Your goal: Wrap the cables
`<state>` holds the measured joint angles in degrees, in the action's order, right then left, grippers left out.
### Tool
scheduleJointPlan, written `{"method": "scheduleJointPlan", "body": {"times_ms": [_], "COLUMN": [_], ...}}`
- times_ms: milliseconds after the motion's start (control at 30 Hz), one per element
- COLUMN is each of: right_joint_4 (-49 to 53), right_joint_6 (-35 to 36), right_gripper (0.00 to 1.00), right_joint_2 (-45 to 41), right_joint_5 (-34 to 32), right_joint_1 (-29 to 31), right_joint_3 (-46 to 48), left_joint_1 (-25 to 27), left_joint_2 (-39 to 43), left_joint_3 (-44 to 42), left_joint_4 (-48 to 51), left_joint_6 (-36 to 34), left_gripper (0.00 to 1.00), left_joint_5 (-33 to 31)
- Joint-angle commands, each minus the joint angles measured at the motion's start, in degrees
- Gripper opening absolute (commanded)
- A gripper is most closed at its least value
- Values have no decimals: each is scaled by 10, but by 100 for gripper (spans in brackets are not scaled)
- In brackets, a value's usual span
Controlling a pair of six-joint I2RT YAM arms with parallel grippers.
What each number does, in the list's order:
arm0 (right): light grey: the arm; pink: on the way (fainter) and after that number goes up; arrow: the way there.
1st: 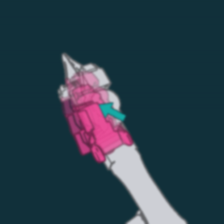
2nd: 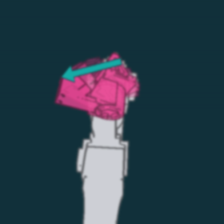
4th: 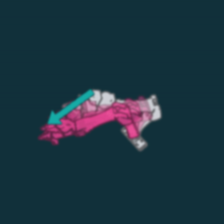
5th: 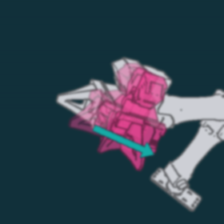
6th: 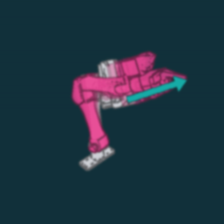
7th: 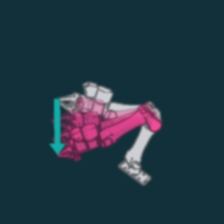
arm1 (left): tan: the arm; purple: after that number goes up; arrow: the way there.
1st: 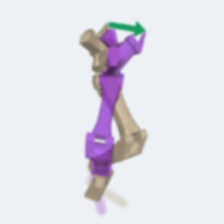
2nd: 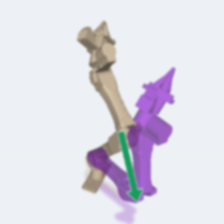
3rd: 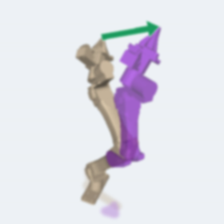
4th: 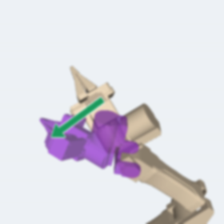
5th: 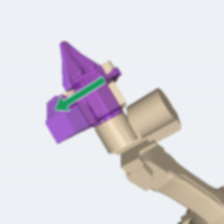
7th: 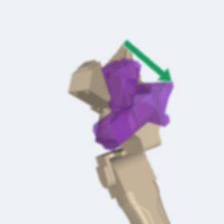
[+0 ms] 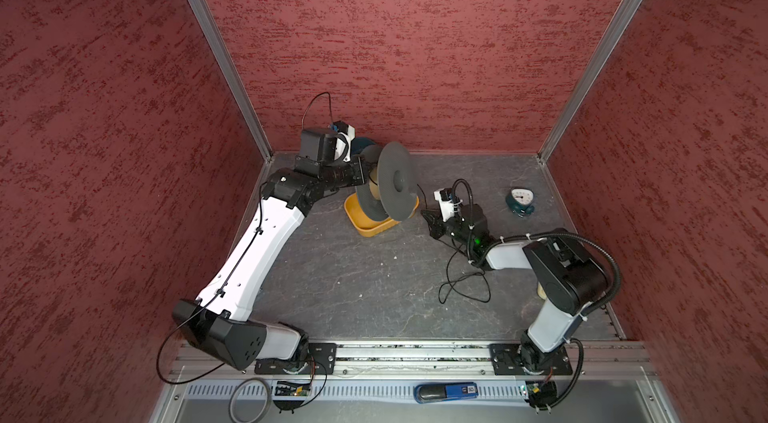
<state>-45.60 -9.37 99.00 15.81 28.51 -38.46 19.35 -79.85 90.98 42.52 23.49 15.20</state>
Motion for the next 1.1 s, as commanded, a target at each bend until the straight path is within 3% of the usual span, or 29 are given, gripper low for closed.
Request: {"method": "scheduleJointPlan", "body": {"times_ms": [0, 367, 633, 867, 1067], "right_joint_4": [77, 135, 138, 179, 196], "right_joint_6": [43, 137, 241, 283, 262], "right_gripper": [0, 0, 0, 0, 0], "right_joint_2": [-32, -61, -56, -79, -144], "right_joint_5": [-111, -262, -387, -448, -434], "right_joint_1": [34, 166, 278, 321, 322], "right_joint_3": [-8, -32, -62, -109, -123], "left_joint_1": [-11, -22, 27, 83, 125], "left_joint_2": [-10, -77, -121, -169, -199], "left_joint_3": [13, 58, 92, 125, 148], "left_joint_4": [-66, -91, -48, -1, 50], "left_joint_6": [51, 93, 46, 3, -32], "left_gripper": [0, 0, 0, 0, 0], "left_joint_5": [5, -80, -243, -362, -442]}}
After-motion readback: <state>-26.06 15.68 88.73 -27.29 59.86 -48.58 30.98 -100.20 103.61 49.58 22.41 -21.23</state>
